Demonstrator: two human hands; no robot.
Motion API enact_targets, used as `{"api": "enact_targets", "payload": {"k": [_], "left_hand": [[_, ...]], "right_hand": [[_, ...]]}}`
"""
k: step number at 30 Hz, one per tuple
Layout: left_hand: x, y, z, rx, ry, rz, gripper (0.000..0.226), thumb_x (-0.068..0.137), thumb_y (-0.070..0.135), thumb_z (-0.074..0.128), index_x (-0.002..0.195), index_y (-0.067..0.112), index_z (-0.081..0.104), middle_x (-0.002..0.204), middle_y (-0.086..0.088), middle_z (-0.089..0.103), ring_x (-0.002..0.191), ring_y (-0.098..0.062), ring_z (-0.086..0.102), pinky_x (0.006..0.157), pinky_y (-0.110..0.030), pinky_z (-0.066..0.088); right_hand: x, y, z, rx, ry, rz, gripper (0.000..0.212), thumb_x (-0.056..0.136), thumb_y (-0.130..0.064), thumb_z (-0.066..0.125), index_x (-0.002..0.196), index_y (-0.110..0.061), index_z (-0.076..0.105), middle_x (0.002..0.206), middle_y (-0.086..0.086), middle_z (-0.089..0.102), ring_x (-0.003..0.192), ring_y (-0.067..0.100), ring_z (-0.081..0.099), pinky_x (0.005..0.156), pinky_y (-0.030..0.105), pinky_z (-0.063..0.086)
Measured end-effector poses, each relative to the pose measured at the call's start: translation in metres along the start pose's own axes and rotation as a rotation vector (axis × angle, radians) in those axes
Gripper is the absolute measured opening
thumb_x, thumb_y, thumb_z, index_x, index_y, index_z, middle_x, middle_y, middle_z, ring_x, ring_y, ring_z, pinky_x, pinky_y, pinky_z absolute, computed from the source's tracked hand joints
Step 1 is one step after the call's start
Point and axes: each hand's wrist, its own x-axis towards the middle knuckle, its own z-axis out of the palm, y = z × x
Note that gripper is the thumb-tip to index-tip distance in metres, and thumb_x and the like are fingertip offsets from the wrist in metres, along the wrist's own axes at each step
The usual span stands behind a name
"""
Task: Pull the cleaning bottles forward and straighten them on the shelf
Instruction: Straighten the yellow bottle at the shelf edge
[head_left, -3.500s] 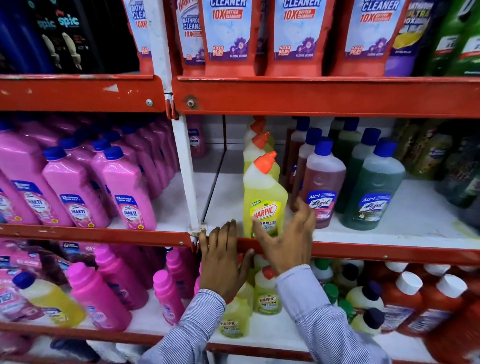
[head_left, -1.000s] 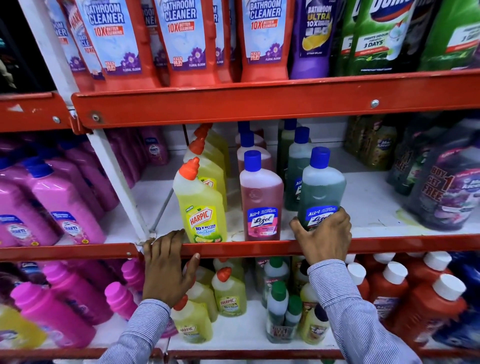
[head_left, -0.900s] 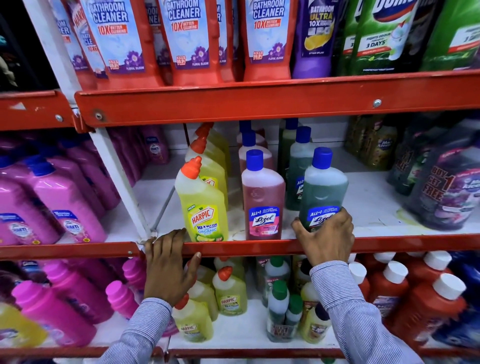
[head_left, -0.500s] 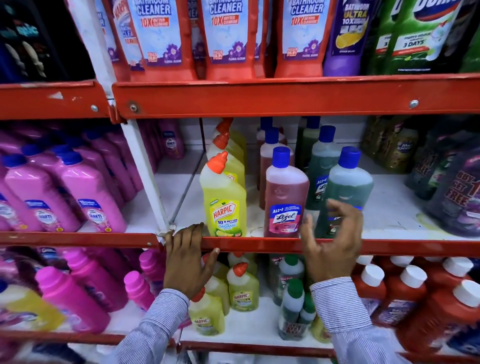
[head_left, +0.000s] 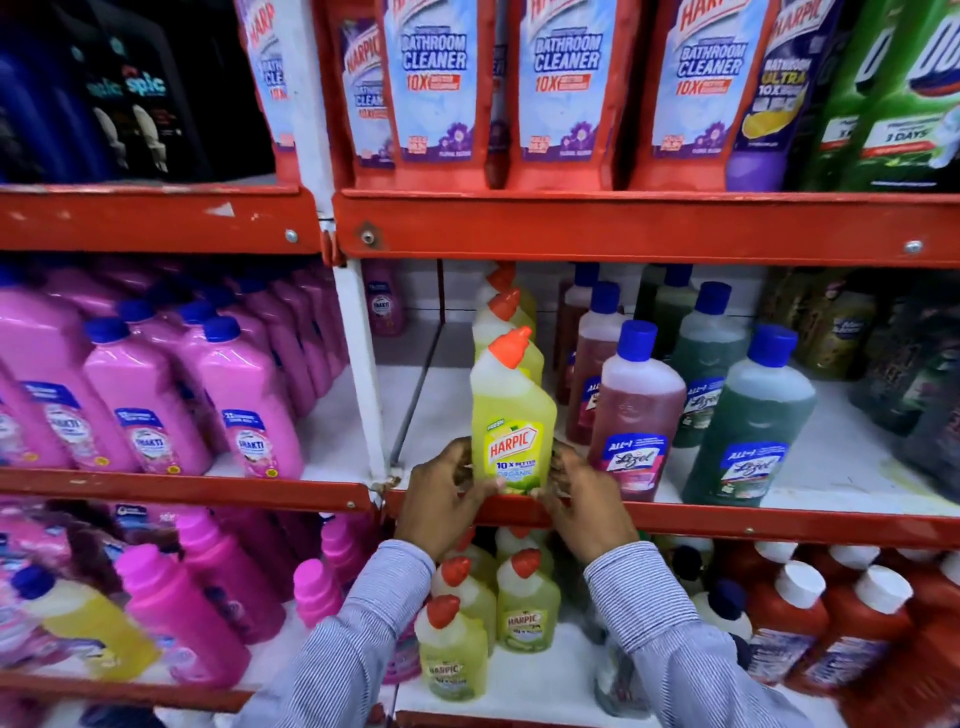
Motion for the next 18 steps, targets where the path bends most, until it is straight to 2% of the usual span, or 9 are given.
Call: {"api": "enact_targets", "payload": {"k": [2,3,5,6,8,11,12,15,18], "left_hand": [[0.005,-0.006,0.000,-0.033,0.005,-0.027,0.054,0.070,0.058,0.075,0.113,0.027,0.068,0.104,0.005,0.081,0.091,0.006,0.071,0.083,-0.029,0.062],[0.007,-0.009,0.001,-0.044,0.001,-0.031,0.056,0.068,0.061,0.074,0.113,0.027,0.068,0.104,0.005,0.081,0.092,0.002,0.073,0.083,-0.033,0.063],[0.009,-0.012,0.001,-0.039,-0.005,-0.019,0.062,0.068,0.066,0.071,0.115,0.025,0.068,0.105,0.004,0.081,0.094,-0.004,0.074,0.085,-0.036,0.062],[0.010,-0.013,0.001,-0.036,-0.005,-0.010,0.064,0.068,0.067,0.069,0.116,0.025,0.068,0.106,0.003,0.081,0.096,-0.007,0.074,0.086,-0.037,0.062],[0.011,-0.016,0.001,-0.048,-0.006,-0.001,0.064,0.068,0.067,0.069,0.116,0.025,0.068,0.106,0.003,0.081,0.096,-0.008,0.074,0.087,-0.038,0.062],[0.011,-0.018,0.002,-0.083,-0.008,-0.022,0.058,0.068,0.058,0.075,0.115,0.026,0.069,0.104,0.003,0.081,0.093,-0.005,0.075,0.085,-0.036,0.063],[0.010,-0.017,0.002,-0.088,-0.005,-0.026,0.056,0.068,0.057,0.075,0.115,0.026,0.069,0.104,0.003,0.081,0.092,-0.004,0.075,0.085,-0.036,0.063],[0.007,-0.015,0.003,-0.108,0.006,-0.021,0.058,0.069,0.057,0.075,0.117,0.026,0.069,0.105,0.004,0.081,0.092,-0.002,0.074,0.085,-0.036,0.063],[0.005,-0.013,0.004,-0.153,0.013,-0.017,0.057,0.071,0.048,0.079,0.121,0.023,0.066,0.107,0.005,0.080,0.094,0.003,0.072,0.088,-0.034,0.063]], "right_hand": [[0.003,0.001,-0.002,0.021,0.009,0.001,0.049,0.086,-0.007,0.067,0.133,-0.011,0.054,0.121,0.010,0.071,0.111,0.023,0.066,0.087,0.000,0.042],[0.004,0.003,-0.001,0.046,0.026,-0.007,0.048,0.086,-0.005,0.066,0.132,-0.012,0.057,0.120,0.008,0.072,0.109,0.018,0.067,0.090,0.002,0.044],[0.005,0.009,0.002,0.100,0.030,-0.008,0.048,0.084,-0.004,0.068,0.130,-0.015,0.059,0.117,0.003,0.073,0.106,0.011,0.068,0.099,0.026,0.053],[0.004,0.010,0.003,0.131,0.025,0.004,0.048,0.084,-0.004,0.069,0.129,-0.015,0.059,0.117,0.003,0.074,0.105,0.009,0.069,0.099,0.032,0.054],[0.003,0.012,0.003,0.166,0.027,0.029,0.048,0.083,-0.003,0.070,0.128,-0.014,0.060,0.117,0.002,0.074,0.103,0.006,0.068,0.098,0.029,0.054],[0.003,0.013,0.004,0.159,0.039,0.033,0.048,0.083,-0.004,0.071,0.128,-0.013,0.061,0.116,0.000,0.073,0.102,0.001,0.065,0.088,0.005,0.047],[0.003,0.013,0.004,0.155,0.041,0.031,0.048,0.083,-0.004,0.071,0.129,-0.012,0.060,0.116,-0.001,0.073,0.102,0.001,0.065,0.086,0.002,0.045],[0.002,0.013,0.004,0.158,0.040,0.025,0.049,0.083,-0.006,0.071,0.130,-0.013,0.059,0.117,-0.002,0.072,0.107,0.006,0.067,0.094,0.017,0.051],[-0.002,0.015,0.003,0.192,0.050,0.009,0.048,0.082,-0.004,0.072,0.128,-0.014,0.060,0.116,-0.008,0.069,0.103,0.001,0.067,0.091,0.010,0.050]]}}
